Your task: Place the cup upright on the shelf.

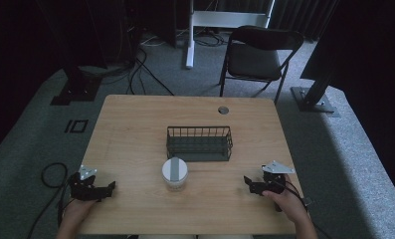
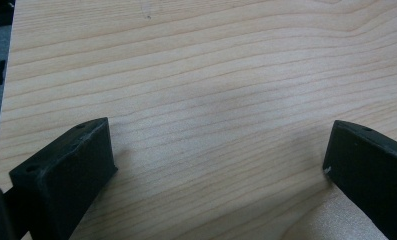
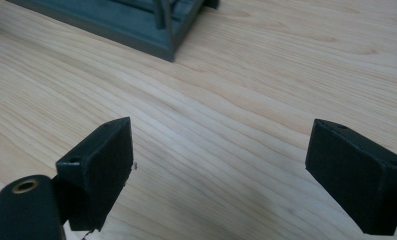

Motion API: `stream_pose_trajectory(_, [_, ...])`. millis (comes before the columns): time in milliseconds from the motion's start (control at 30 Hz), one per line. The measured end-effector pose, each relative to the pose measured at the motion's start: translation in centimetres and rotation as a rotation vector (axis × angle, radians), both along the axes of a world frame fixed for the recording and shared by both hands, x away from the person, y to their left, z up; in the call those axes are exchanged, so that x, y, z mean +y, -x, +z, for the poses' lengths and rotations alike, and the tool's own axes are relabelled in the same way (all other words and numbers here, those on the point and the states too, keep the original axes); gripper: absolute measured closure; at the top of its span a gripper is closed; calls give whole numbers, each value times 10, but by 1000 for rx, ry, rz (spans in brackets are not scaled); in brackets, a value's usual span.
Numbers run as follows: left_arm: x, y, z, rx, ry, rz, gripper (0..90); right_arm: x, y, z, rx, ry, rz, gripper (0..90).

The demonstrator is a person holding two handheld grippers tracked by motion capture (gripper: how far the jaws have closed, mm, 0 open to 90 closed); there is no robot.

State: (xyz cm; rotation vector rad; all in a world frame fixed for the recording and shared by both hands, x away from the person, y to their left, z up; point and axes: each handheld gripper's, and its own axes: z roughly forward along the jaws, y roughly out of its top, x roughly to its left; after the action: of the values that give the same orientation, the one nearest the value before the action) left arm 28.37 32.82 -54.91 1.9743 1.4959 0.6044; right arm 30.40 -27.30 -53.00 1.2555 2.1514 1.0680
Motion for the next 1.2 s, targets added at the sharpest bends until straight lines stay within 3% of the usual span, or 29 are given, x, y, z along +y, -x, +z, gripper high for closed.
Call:
stream_pose_trajectory(867, [0,0,0,1,-1,0,1,49,-4,4,-4,-41,138,116])
stream_pose_trajectory(1200, [0,0,0,0,0,-1,1,77,-2,4,-3,-54,233,116])
